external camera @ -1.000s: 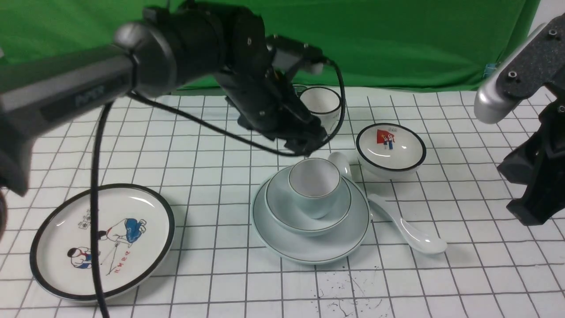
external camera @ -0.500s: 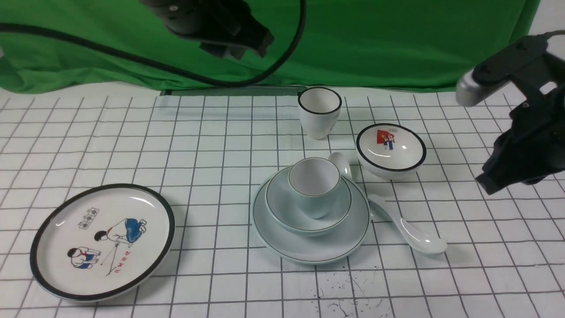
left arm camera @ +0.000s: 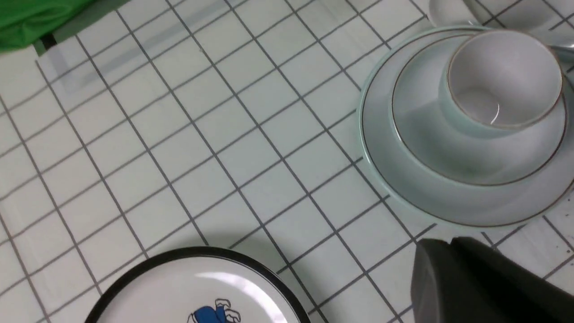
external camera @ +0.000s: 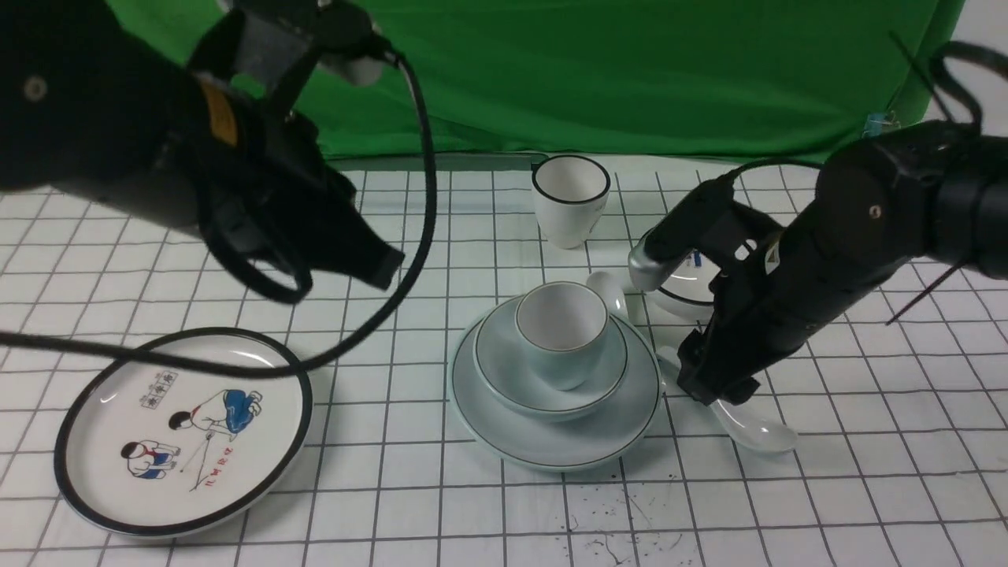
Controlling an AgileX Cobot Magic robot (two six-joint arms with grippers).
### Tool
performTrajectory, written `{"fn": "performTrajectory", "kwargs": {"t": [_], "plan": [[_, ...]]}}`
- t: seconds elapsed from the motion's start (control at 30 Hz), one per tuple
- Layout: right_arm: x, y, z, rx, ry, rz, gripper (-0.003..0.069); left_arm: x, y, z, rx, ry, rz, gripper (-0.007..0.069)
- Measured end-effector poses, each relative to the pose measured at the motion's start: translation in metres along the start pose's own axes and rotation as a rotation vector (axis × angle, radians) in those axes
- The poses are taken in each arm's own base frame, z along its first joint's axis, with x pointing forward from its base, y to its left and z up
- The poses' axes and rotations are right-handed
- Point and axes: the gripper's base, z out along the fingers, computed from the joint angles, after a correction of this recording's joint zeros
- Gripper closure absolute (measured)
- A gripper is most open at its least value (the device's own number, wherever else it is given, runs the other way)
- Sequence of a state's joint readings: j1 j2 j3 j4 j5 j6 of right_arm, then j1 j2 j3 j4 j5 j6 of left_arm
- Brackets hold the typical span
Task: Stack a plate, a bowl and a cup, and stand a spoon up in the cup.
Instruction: Use the right arm to grab a blue soup spoon
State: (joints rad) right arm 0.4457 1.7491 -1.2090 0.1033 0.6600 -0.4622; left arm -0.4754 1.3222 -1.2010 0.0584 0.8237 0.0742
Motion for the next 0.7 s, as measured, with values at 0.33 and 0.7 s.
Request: {"fn": "performTrajectory", "kwargs": {"t": [0.33, 0.7], "plan": [[0.007, -0.013, 0.034, -0.003, 0.043, 0.054, 0.0144, 0.004, -0.001, 0.010, -0.001, -0.044, -0.003, 0.0656], [0.007, -0.014, 0.060, 0.001, 0.038, 0.057, 0.0244, -0.002, -0.001, 0.009, -0.005, -0.106, -0.004, 0.0656]]}}
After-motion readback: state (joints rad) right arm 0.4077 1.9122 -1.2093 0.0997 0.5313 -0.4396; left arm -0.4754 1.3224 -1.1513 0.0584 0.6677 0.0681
